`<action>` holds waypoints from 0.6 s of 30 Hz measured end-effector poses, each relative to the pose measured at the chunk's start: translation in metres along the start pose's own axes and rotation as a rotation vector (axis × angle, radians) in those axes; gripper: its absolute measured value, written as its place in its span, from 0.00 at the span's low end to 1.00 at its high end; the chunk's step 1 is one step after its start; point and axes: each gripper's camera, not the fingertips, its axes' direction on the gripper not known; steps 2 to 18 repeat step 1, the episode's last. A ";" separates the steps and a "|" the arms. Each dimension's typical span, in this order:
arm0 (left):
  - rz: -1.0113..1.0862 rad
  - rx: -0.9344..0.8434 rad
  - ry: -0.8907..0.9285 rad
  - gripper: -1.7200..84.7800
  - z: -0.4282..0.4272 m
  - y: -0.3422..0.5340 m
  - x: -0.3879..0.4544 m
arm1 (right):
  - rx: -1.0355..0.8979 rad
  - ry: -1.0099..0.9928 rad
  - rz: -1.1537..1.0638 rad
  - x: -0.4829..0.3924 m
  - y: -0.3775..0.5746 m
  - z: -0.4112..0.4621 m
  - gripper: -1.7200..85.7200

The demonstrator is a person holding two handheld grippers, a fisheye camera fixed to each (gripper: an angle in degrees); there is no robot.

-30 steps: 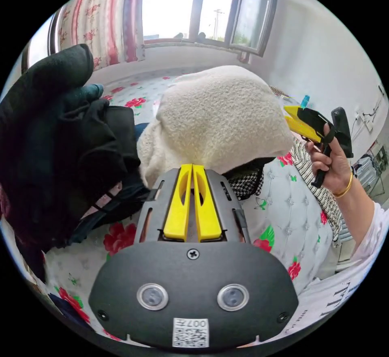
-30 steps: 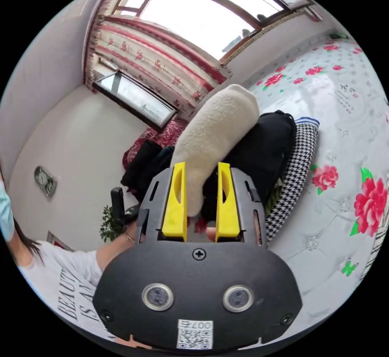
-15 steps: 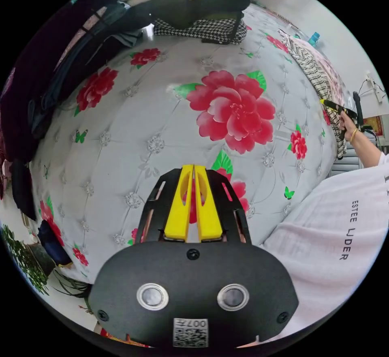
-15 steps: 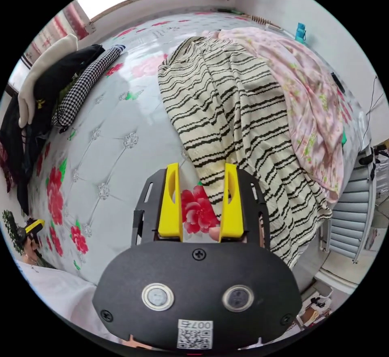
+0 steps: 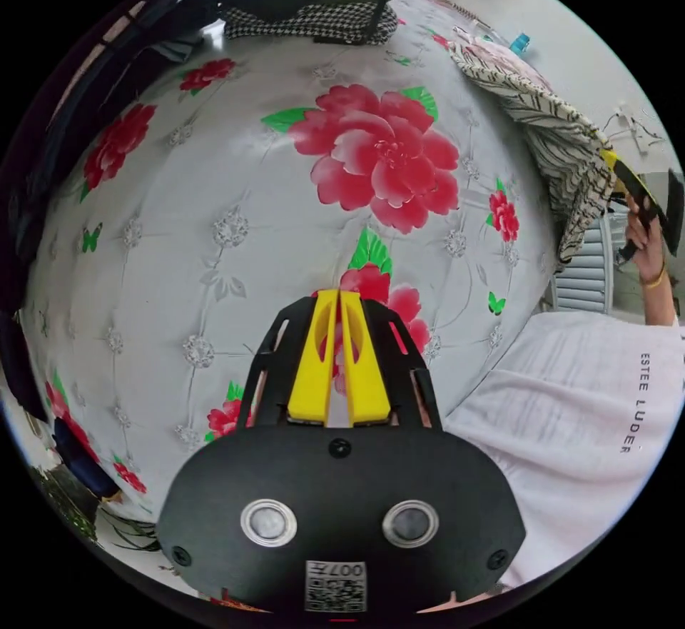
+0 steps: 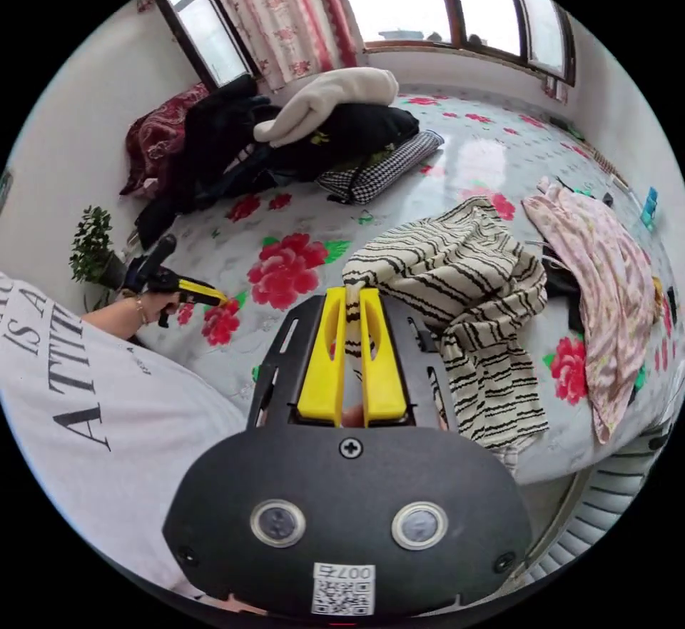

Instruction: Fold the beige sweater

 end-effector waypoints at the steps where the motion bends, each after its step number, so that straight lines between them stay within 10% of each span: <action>1: -0.020 0.006 0.028 0.01 -0.001 0.000 -0.006 | -0.016 -0.066 -0.039 -0.016 -0.003 0.004 0.04; 18: -0.020 0.006 0.028 0.01 -0.001 0.000 -0.006 | -0.016 -0.066 -0.039 -0.016 -0.003 0.004 0.04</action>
